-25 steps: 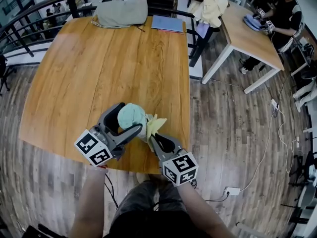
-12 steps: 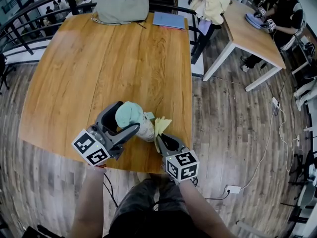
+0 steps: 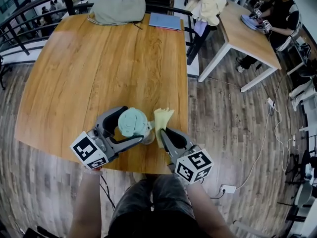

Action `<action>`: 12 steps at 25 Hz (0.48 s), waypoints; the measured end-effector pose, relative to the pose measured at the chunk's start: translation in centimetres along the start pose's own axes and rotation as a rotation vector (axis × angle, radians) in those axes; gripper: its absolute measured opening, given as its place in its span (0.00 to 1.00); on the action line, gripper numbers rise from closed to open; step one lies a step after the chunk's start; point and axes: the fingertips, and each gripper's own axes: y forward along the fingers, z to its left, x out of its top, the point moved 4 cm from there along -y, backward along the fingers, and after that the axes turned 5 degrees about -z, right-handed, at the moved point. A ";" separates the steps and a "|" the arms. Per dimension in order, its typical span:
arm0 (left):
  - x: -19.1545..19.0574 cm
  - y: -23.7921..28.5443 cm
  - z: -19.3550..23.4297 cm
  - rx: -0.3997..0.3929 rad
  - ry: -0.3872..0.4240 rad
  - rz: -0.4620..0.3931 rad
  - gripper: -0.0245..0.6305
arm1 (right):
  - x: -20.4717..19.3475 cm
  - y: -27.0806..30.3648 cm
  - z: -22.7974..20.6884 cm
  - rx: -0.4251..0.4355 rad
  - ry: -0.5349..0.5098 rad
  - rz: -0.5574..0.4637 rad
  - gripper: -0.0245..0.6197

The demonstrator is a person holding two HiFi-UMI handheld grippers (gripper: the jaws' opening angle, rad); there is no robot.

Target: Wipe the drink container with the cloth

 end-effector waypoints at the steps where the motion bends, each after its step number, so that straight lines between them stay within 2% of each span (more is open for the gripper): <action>1: -0.1 0.1 -0.5 -0.015 0.022 0.011 0.67 | 0.8 -0.1 0.1 0.023 -0.003 -0.016 0.10; 5: -0.2 1.0 -2.3 -0.059 0.094 0.067 0.67 | 3.5 0.6 -0.1 0.136 0.012 -0.030 0.09; 9: -0.6 1.9 -3.8 -0.046 0.098 0.150 0.67 | 4.7 1.9 -0.5 0.250 0.058 0.017 0.10; 12: -0.8 2.7 -4.6 -0.028 0.116 0.173 0.67 | 4.6 2.3 -0.8 0.335 0.094 0.073 0.09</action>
